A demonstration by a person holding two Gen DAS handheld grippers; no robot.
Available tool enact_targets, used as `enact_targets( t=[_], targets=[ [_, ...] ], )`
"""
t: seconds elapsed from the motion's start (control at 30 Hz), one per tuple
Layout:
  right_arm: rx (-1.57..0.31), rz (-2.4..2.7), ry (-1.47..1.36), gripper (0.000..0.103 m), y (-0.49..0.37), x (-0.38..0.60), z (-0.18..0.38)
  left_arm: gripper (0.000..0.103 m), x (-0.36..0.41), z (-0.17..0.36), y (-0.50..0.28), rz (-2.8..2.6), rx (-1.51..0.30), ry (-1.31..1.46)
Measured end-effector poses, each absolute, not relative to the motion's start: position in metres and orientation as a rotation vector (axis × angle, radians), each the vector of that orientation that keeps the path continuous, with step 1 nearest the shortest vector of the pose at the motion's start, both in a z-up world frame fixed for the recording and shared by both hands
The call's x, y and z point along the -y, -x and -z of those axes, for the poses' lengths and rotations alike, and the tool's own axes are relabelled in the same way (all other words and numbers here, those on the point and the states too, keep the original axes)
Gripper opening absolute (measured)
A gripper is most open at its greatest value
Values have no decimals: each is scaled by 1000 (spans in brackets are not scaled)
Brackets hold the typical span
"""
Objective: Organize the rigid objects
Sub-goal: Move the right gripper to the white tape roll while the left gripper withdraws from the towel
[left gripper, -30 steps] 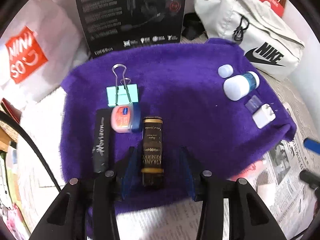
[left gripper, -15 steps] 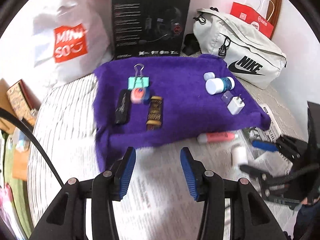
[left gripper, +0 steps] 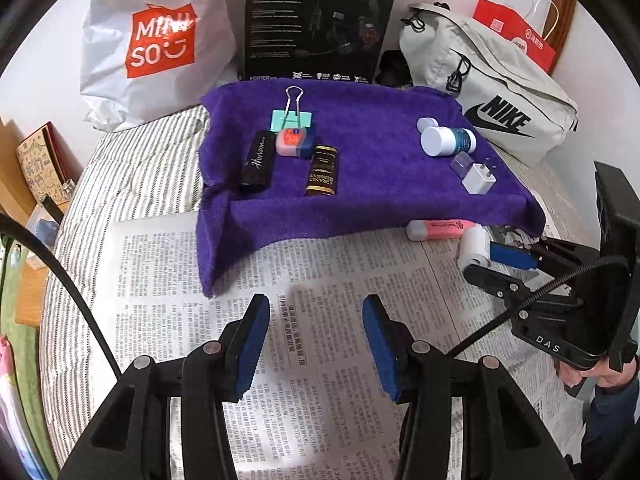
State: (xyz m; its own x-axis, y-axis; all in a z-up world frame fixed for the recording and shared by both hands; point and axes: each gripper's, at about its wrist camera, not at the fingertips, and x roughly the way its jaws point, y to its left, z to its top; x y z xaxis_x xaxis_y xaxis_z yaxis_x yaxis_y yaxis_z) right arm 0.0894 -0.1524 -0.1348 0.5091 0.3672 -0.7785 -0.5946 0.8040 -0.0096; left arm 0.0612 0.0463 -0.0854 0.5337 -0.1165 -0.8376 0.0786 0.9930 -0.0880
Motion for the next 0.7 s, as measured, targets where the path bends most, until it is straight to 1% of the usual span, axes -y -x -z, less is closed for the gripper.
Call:
enact_targets(
  t=[0.03, 0.1, 0.17, 0.2, 0.3, 0.37, 0.43, 0.7],
  targets=[
    [-862, -585, 292, 34, -90, 152, 134, 46, -45, 86, -61, 123, -1002, 44],
    [-865, -584, 296, 41, -92, 149, 135, 46, -43, 86, -61, 131, -1006, 44],
    [-864, -573, 309, 54, -94, 147, 135, 46, -40, 87, -61, 136, -1007, 38],
    [-862, -570, 316, 56, -95, 146, 135, 46, -39, 88, -60, 141, -1009, 36],
    [-856, -574, 319, 56, -99, 143, 135, 46, -37, 89, -60, 141, -1013, 33],
    [-864, -586, 307, 46, -102, 142, 136, 46, -38, 90, -60, 140, -1015, 33],
    [-862, -578, 317, 43, -100, 142, 135, 46, -39, 91, -60, 139, -1019, 33],
    [-877, -570, 333, 45, -88, 155, 135, 46, -41, 96, -58, 137, -1027, 40]
  ],
)
